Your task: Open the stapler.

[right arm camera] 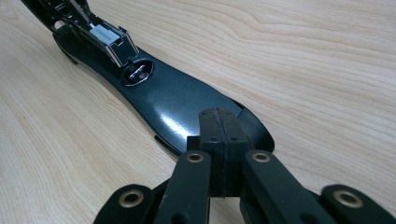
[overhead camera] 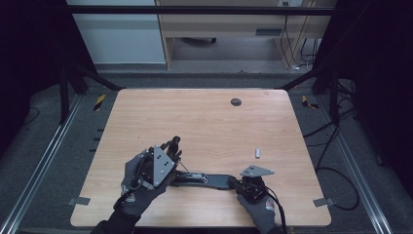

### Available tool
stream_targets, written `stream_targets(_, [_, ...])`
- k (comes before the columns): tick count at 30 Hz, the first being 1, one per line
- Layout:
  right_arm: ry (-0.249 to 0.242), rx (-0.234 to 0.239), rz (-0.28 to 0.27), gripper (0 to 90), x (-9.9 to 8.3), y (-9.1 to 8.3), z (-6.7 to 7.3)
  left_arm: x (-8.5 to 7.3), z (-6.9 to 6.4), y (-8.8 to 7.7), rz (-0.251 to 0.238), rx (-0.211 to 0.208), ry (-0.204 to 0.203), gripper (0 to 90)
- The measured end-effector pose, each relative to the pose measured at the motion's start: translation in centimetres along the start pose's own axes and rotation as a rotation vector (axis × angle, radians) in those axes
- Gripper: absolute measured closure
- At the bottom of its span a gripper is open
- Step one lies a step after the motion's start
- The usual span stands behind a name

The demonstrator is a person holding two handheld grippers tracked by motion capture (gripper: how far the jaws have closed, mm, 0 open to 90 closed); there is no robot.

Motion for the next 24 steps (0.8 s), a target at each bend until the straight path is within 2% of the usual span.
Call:
stream_targets(5, [0.003, 0.004, -0.001, 90.0, 0.0, 0.0, 0.0, -0.3, 0.6, -0.2, 0.001, -0.002, -0.031, 57.3])
stream_targets(11, [0.011, 0.006, 0.000, 90.0, 0.0, 0.0, 0.0, -0.5, 0.9, -0.3, 0.001, -0.001, -0.041, 57.2])
stream_targets(24, [0.009, 0.011, 0.000, 90.0, 0.0, 0.0, 0.0, -1.5, 2.2, -0.8, -0.008, -0.002, -0.114, 57.0])
Point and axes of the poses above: each handheld gripper's, and its own axes: y roughly forward along the jaws, x roughly out of its top, z roughly to its left, the point moved 5 cm from there along y, roughly forward along the jaws, and after that the axes turned 4 degrees about x, right-handed, at the moved point
